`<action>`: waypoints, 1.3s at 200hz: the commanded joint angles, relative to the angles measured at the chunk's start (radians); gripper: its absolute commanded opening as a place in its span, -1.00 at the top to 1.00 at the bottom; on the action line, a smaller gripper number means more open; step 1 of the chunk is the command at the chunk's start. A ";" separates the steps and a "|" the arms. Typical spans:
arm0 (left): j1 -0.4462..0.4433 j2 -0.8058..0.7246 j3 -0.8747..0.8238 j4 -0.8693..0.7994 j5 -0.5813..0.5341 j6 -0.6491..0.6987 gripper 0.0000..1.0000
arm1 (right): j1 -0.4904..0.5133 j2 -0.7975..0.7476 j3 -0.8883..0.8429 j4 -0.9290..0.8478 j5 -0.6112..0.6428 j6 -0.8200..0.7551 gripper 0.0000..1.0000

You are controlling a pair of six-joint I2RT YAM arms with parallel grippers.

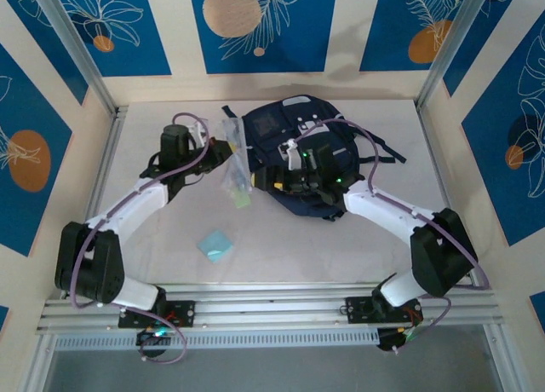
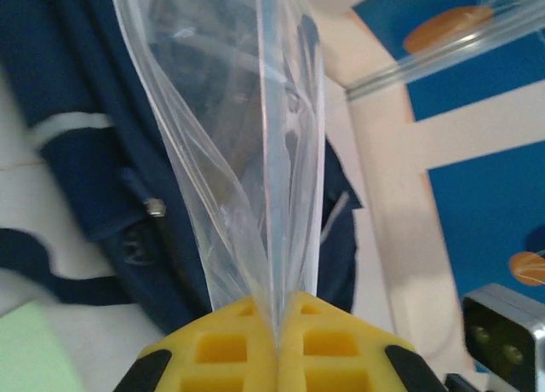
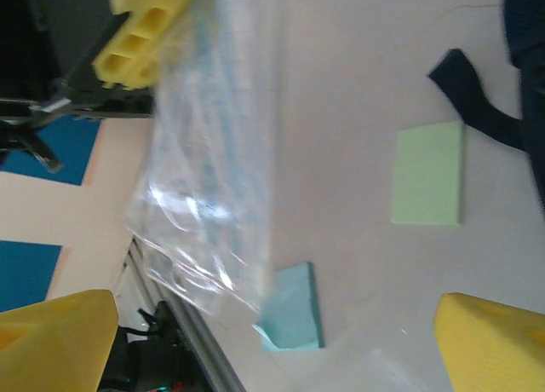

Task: Pack the student bag

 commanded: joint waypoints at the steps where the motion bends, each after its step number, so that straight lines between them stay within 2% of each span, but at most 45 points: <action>1: -0.040 0.042 0.025 0.197 0.074 -0.119 1.00 | 0.001 0.033 0.004 0.131 -0.055 0.051 -0.91; 21: -0.070 0.059 0.032 0.239 0.081 -0.140 1.00 | 0.002 0.050 -0.009 0.194 -0.072 0.071 -0.81; 34: -0.087 0.070 0.036 0.252 0.089 -0.150 1.00 | 0.001 0.059 -0.016 0.226 -0.081 0.081 -0.57; 48: -0.097 0.085 0.036 0.277 0.108 -0.166 1.00 | -0.004 0.064 -0.017 0.234 -0.084 0.091 -0.18; 74: -0.100 0.105 0.036 0.310 0.125 -0.192 1.00 | -0.022 0.056 -0.043 0.260 -0.102 0.113 0.39; 87: -0.100 0.111 0.043 0.298 0.123 -0.185 0.82 | -0.038 0.046 -0.056 0.259 -0.108 0.126 1.00; 96: -0.100 0.117 0.055 0.277 0.119 -0.169 0.66 | -0.050 0.032 -0.074 0.254 -0.105 0.131 1.00; 114: -0.101 0.130 0.093 0.183 0.104 -0.112 0.14 | -0.080 -0.014 -0.114 0.232 -0.097 0.128 1.00; 142: -0.106 0.163 0.154 0.068 0.072 -0.022 -0.35 | -0.147 -0.120 -0.163 0.100 -0.073 0.084 1.00; 151: -0.111 0.182 0.173 0.045 0.064 0.007 -0.43 | -0.177 -0.161 -0.175 0.037 -0.053 0.067 1.00; 184: -0.165 0.254 0.274 -0.116 -0.006 0.182 -0.47 | -0.320 -0.329 -0.214 -0.190 0.035 0.021 1.00; 211: -0.260 0.332 0.412 -0.329 -0.134 0.425 -0.47 | -0.471 -0.448 -0.214 -0.372 0.130 0.013 1.00; 228: -0.325 0.386 0.493 -0.426 -0.224 0.554 -0.47 | -0.568 -0.495 -0.211 -0.434 0.117 -0.007 1.00; 260: -0.406 0.508 0.601 -0.486 -0.263 0.708 -0.46 | -0.739 -0.522 -0.172 -0.530 0.050 -0.058 1.00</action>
